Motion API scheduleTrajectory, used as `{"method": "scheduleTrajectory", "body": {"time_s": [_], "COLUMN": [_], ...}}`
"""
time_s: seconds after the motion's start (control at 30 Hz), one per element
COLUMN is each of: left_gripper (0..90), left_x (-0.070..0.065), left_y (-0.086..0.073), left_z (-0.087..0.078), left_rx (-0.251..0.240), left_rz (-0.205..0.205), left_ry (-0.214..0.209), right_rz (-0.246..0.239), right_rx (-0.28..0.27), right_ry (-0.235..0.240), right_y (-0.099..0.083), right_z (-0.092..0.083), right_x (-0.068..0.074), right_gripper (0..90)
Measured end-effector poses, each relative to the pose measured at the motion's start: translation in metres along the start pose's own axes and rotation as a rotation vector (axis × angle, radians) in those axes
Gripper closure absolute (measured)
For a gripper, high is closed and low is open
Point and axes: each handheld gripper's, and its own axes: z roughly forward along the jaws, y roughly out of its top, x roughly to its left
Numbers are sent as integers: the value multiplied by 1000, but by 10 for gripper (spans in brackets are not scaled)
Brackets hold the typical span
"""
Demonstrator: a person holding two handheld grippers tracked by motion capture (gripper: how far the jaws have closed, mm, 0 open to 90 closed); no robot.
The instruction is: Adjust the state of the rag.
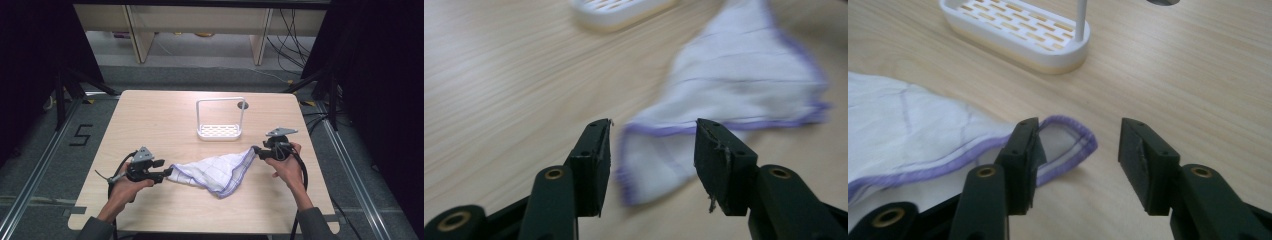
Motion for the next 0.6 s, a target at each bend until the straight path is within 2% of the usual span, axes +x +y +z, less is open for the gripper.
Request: {"method": "scheduleTrajectory", "body": {"time_s": [0.03,0.07,0.1,0.13,0.17,0.2,0.23,0.27,0.3,0.33,0.4,0.47,0.5,0.53,0.57,0.6], "left_gripper": [475,466,460,459,459,457,456,458,460,469,492,508,519,534,549,569], "left_x": [0,-26,-26,-50,-61,-61,-75,-75,-82,-82,-90,-94,-96,-96,-99,-100], "left_y": [0,4,4,6,6,6,7,7,9,9,10,11,12,12,14,14], "left_z": [0,6,6,19,26,26,41,41,54,54,68,75,79,79,85,89], "left_rx": [0,-2,-2,14,27,27,57,57,87,87,97,98,98,98,106,109], "left_rz": [0,70,70,112,134,134,181,181,233,233,244,269,289,289,312,321], "left_ry": [0,-68,-68,-125,-144,-144,-170,-170,-185,-185,-196,-203,-196,-196,-192,-184], "right_rz": [0,-4,-4,15,26,26,23,23,71,66,61,81,64,64,66,97], "right_rx": [0,-30,-30,-37,-36,-43,-57,-57,-39,-42,-31,-26,-37,-37,-41,-31], "right_ry": [0,5,5,5,10,16,18,18,44,35,40,48,49,49,63,56], "right_y": [0,-7,-7,-16,-20,-26,-31,-31,-43,-47,-54,-59,-60,-60,-62,-62], "right_z": [0,-11,-11,-24,-27,-30,-33,-33,-40,-41,-44,-45,-43,-43,-41,-42], "right_x": [0,0,0,0,0,-1,-2,-2,1,2,1,3,0,0,0,3], "right_gripper": [496,466,466,455,454,450,447,447,444,444,439,434,434,434,432,431]}}
